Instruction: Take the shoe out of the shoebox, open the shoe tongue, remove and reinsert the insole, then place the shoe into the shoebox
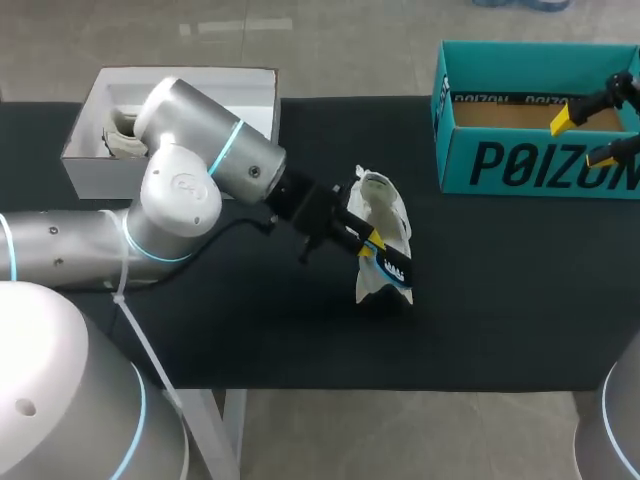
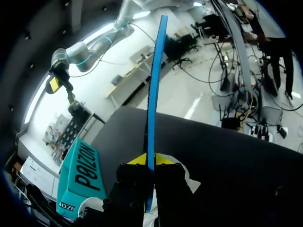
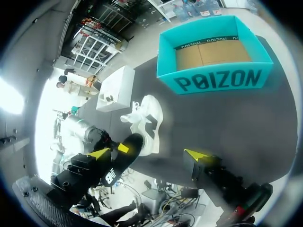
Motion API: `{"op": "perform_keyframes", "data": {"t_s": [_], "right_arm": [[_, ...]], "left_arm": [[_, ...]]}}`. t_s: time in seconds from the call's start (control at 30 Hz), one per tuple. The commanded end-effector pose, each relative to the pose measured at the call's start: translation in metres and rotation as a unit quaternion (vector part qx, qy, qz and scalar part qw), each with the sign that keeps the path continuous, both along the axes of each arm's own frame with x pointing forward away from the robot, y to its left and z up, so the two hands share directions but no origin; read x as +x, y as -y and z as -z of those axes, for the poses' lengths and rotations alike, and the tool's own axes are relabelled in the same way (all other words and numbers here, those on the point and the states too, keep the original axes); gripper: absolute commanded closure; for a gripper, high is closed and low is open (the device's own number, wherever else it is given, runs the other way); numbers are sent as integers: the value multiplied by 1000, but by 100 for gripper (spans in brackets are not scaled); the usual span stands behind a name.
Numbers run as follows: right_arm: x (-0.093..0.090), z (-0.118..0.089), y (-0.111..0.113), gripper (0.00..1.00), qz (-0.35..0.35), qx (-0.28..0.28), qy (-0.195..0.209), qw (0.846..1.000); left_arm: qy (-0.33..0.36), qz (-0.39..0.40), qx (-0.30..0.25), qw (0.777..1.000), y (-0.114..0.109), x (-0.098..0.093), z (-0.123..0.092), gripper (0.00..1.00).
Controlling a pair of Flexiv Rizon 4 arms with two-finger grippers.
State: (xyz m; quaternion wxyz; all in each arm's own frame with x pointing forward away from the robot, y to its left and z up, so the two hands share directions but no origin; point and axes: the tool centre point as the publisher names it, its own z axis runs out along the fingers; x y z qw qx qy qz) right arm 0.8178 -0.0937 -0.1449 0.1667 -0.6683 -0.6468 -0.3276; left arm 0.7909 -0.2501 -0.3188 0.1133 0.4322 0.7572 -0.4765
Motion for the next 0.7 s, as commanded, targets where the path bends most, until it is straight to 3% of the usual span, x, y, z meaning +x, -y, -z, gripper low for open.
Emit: {"op": "perform_keyframes", "data": {"t_s": [0.03,0.33,0.7], "right_arm": [[-1,0,0,0,2,-2,-1,1000],[-1,0,0,0,2,-2,-1,1000],[-1,0,0,0,2,-2,-1,1000]], "left_arm": [[3,8,-4,1000,12,6,16,100],[6,-4,12,1000,16,20,25,100],[-5,-58,24,998,1,41,34,100]]}}
